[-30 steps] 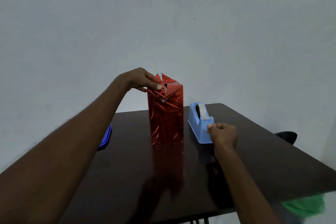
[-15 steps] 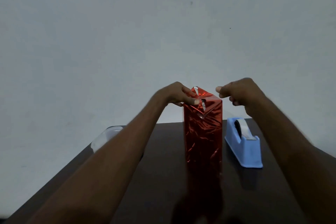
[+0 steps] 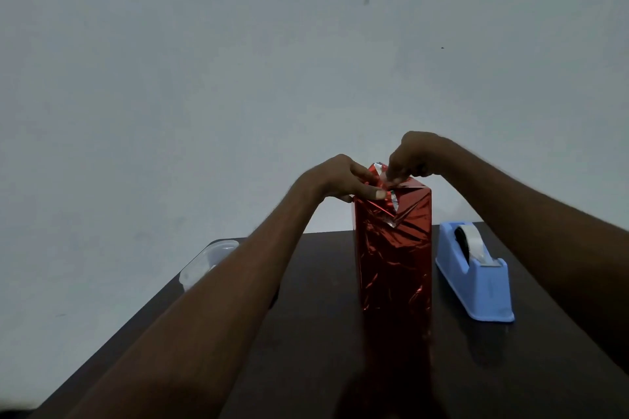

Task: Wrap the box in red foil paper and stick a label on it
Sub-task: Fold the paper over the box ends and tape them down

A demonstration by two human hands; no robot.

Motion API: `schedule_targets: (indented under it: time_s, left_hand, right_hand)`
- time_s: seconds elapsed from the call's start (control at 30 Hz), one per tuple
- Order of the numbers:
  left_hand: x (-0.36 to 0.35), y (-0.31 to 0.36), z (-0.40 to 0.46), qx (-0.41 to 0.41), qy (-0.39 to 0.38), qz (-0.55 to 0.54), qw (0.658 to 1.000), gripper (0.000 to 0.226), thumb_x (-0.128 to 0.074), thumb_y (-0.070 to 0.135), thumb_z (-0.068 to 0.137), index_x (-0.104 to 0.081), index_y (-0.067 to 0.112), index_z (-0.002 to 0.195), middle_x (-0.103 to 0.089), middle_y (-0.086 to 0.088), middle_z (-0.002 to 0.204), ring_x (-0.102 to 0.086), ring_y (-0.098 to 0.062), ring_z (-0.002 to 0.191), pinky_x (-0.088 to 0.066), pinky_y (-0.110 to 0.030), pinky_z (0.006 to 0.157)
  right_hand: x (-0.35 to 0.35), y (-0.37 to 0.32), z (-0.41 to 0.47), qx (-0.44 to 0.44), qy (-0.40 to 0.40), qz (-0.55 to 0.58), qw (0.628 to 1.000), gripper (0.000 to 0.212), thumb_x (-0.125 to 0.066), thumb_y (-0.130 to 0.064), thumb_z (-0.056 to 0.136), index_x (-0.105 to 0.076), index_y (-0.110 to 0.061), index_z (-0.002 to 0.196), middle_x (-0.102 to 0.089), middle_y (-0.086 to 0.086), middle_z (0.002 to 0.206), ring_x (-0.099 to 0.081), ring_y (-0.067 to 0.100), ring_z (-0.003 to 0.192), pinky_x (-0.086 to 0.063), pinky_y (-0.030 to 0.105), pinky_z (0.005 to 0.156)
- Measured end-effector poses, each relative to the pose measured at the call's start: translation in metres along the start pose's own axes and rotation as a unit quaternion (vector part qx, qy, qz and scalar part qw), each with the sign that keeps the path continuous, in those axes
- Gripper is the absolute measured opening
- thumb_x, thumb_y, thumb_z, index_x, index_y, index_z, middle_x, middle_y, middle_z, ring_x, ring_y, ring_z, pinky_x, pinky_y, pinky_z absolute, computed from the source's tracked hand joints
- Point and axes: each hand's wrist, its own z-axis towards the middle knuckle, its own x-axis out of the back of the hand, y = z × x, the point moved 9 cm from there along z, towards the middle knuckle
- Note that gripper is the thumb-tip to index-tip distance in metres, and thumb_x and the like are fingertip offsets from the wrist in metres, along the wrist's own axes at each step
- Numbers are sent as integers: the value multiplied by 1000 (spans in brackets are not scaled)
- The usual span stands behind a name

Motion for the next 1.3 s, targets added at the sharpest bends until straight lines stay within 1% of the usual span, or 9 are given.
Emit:
schedule_targets:
  time_s: [0.13, 0.27, 0.4, 0.53, 0.63, 0.73, 0.97, 1.1, 1.3]
  left_hand:
    - [0, 0, 0, 1, 0, -4, 1000, 48, -83, 30, 77, -70, 20, 122, -68, 0, 120, -60, -13, 108, -54, -19, 72]
    - [0, 1, 0, 5, -1, -7, 1000, 47, -83, 30, 77, -71, 19, 121, -66, 0, 122, -59, -11, 106, -55, -19, 73]
    - [1, 0, 0, 10, -1, -18, 1000, 47, -83, 28, 77, -70, 17, 120, -64, 1, 125, -57, -12, 109, -55, -20, 75]
    - [0, 0, -1, 9, -1, -21, 1000, 46, -83, 27, 77, -70, 18, 120, -64, 1, 126, -58, -12, 108, -53, -18, 70]
    - [-1, -1, 0, 11, -4, -26, 1000, 46, -83, 26, 77, -71, 18, 121, -65, 1, 123, -58, -10, 105, -52, -16, 68]
    - [0, -1, 0, 13, -3, -28, 1000, 45, -83, 26, 77, -71, 18, 120, -65, 2, 123, -58, -9, 104, -53, -17, 71]
    - [-1, 0, -2, 13, -1, -28, 1000, 44, -83, 27, 77, -71, 19, 119, -63, 4, 119, -57, -10, 103, -52, -16, 68]
    - [-1, 1, -2, 12, -3, -27, 1000, 44, -83, 25, 77, -71, 18, 119, -66, 1, 123, -59, -12, 107, -52, -17, 69]
    - [-1, 1, -3, 14, -1, -28, 1000, 43, -82, 26, 78, -71, 17, 119, -65, 4, 115, -59, -7, 99, -52, -16, 69]
  right_hand:
    - [2, 1, 12, 8, 55, -82, 995, 27, -74, -19, 83, -54, -10, 68, -53, 0, 56, -42, 13, 56, -38, 26, 62]
    - [17, 8, 12, 12, 135, -133, 982, 37, -81, -40, 74, -56, -12, 72, -61, 0, 67, -56, 17, 67, -50, 37, 88]
    - [23, 38, 16, 1, 167, -20, 986, 28, -76, -26, 79, -60, -4, 86, -63, 7, 78, -63, 22, 70, -55, 37, 78]
    - [-15, 52, 15, -26, 31, 222, 974, 36, -64, -34, 91, -55, -3, 108, -62, 19, 100, -62, 33, 90, -54, 46, 81]
    - [-41, 51, 12, -57, -33, 213, 975, 40, -61, -45, 90, -55, -8, 105, -65, 17, 100, -62, 32, 90, -50, 47, 85]
    - [-48, 49, 13, -65, -37, 226, 971, 45, -62, -45, 89, -57, -7, 112, -68, 19, 106, -64, 37, 98, -46, 55, 97]
    - [-48, 50, 14, -63, -36, 267, 961, 43, -55, -36, 92, -58, -3, 119, -69, 19, 106, -65, 40, 106, -43, 59, 100]
    - [-49, 47, 9, -37, -60, 255, 964, 50, -60, -47, 81, -64, -7, 111, -72, 19, 104, -67, 40, 101, -45, 58, 98]
    - [-46, 47, 8, -62, -32, 232, 970, 39, -58, -38, 94, -54, -3, 110, -67, 24, 109, -63, 42, 104, -43, 61, 99]
